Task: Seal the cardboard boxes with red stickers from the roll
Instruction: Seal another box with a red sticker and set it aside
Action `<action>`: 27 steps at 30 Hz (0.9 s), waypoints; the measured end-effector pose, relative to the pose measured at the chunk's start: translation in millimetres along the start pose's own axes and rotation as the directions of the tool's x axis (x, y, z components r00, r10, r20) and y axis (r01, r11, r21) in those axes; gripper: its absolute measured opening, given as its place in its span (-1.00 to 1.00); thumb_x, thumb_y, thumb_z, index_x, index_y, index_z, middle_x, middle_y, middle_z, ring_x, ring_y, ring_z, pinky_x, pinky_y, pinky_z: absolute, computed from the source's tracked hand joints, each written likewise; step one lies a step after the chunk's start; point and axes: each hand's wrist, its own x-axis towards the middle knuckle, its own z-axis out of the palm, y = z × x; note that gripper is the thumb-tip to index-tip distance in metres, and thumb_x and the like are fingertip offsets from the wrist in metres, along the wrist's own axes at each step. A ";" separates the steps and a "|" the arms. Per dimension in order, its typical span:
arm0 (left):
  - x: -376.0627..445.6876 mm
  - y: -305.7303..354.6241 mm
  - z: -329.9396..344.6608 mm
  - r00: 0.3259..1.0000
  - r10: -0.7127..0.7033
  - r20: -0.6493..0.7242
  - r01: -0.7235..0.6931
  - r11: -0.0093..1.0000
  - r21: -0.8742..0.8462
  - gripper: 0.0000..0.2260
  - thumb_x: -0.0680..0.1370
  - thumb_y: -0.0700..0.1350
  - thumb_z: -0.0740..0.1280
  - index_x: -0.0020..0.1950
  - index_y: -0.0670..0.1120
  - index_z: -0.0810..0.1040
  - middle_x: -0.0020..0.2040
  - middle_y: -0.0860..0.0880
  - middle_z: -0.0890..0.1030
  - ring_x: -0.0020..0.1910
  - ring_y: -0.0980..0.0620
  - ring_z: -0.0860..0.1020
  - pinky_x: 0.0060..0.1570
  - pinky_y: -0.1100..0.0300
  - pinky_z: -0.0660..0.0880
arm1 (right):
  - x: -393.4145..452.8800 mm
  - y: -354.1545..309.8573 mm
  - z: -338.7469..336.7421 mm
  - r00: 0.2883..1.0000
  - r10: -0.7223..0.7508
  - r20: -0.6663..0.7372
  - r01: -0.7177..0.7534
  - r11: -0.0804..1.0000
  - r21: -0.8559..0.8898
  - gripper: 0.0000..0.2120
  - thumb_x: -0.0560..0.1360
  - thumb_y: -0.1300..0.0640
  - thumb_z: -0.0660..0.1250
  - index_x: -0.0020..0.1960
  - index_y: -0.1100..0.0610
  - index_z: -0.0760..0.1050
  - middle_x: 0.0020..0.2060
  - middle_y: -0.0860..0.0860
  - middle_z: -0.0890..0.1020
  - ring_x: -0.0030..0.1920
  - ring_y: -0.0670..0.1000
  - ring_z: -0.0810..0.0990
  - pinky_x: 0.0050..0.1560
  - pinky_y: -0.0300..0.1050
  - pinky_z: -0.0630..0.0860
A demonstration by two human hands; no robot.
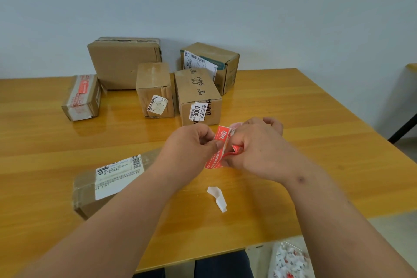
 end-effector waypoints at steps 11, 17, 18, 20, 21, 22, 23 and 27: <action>-0.7 2.5 -3.9 1.000 -0.013 0.009 0.014 0.999 -0.038 -0.86 0.54 0.02 0.38 -0.18 0.00 0.58 -0.27 0.00 0.69 -0.22 -0.02 0.67 -0.10 -0.08 0.61 | -0.1 -3.9 5.6 1.000 -0.006 -0.016 0.006 0.999 -0.038 -0.77 0.35 -0.25 0.39 -0.16 -0.13 0.64 -0.08 -0.19 0.56 0.22 -0.12 0.29 0.36 0.13 -0.06; -4.6 -1.2 -11.9 0.991 0.022 0.135 -0.025 0.999 0.021 -0.91 0.44 -0.06 0.50 -0.11 0.01 0.62 -0.23 0.03 0.68 -0.18 0.05 0.65 -0.03 -0.04 0.60 | 0.4 -4.8 7.2 0.999 -0.026 -0.046 0.023 0.997 -0.073 -0.82 0.38 -0.19 0.40 -0.16 -0.13 0.67 -0.10 -0.18 0.59 0.24 -0.12 0.33 0.36 0.18 -0.03; -3.5 -2.1 -12.2 0.991 0.020 0.130 -0.024 0.999 0.031 -0.92 0.44 -0.08 0.49 -0.10 0.02 0.63 -0.23 0.04 0.68 -0.19 0.07 0.65 -0.03 -0.03 0.61 | 0.4 -5.2 7.1 0.999 -0.028 -0.041 0.025 0.998 -0.065 -0.84 0.37 -0.18 0.42 -0.16 -0.13 0.67 -0.09 -0.19 0.59 0.25 -0.13 0.32 0.37 0.18 -0.04; -1.1 -2.9 -12.5 0.994 0.013 0.111 -0.017 0.999 0.036 -0.92 0.46 -0.10 0.48 -0.09 0.02 0.62 -0.23 0.05 0.68 -0.22 0.11 0.65 -0.05 0.02 0.61 | 0.4 -5.6 7.4 0.999 -0.033 -0.037 0.031 0.998 -0.047 -0.86 0.37 -0.17 0.43 -0.18 -0.13 0.66 -0.09 -0.19 0.59 0.26 -0.13 0.31 0.37 0.17 -0.05; -0.1 -3.1 -12.6 0.995 0.012 0.100 -0.017 0.999 0.040 -0.93 0.47 -0.11 0.47 -0.10 0.02 0.62 -0.24 0.05 0.68 -0.23 0.12 0.65 -0.05 0.04 0.61 | 0.3 -5.6 7.4 0.999 -0.036 -0.040 0.034 0.999 -0.040 -0.86 0.36 -0.16 0.44 -0.19 -0.12 0.66 -0.10 -0.19 0.59 0.26 -0.13 0.31 0.37 0.17 -0.05; 0.9 -3.3 -12.5 0.996 0.012 0.087 -0.016 0.999 0.045 -0.93 0.47 -0.12 0.47 -0.10 0.02 0.61 -0.24 0.05 0.68 -0.23 0.11 0.65 -0.06 0.06 0.61 | 0.2 -5.8 7.3 0.998 -0.038 -0.044 0.036 0.999 -0.035 -0.85 0.36 -0.16 0.44 -0.19 -0.11 0.65 -0.11 -0.18 0.59 0.25 -0.13 0.32 0.37 0.17 -0.06; 1.9 -3.6 -12.5 0.997 0.010 0.073 -0.013 0.999 0.047 -0.93 0.47 -0.13 0.46 -0.11 0.02 0.61 -0.24 0.05 0.68 -0.23 0.10 0.65 -0.07 0.08 0.61 | 0.0 -5.5 7.1 0.998 -0.041 -0.048 0.040 0.999 -0.030 -0.85 0.36 -0.16 0.44 -0.20 -0.10 0.65 -0.13 -0.18 0.59 0.25 -0.13 0.32 0.37 0.17 -0.06; 5.0 -4.0 -11.0 0.999 -0.005 0.041 0.003 0.998 0.056 -0.91 0.48 -0.16 0.45 -0.11 0.00 0.59 -0.24 0.04 0.67 -0.24 0.10 0.65 -0.11 0.16 0.61 | -1.6 -3.4 5.6 0.998 -0.039 -0.057 0.039 0.999 -0.008 -0.82 0.35 -0.16 0.46 -0.23 -0.05 0.65 -0.15 -0.17 0.59 0.24 -0.15 0.33 0.37 0.15 -0.07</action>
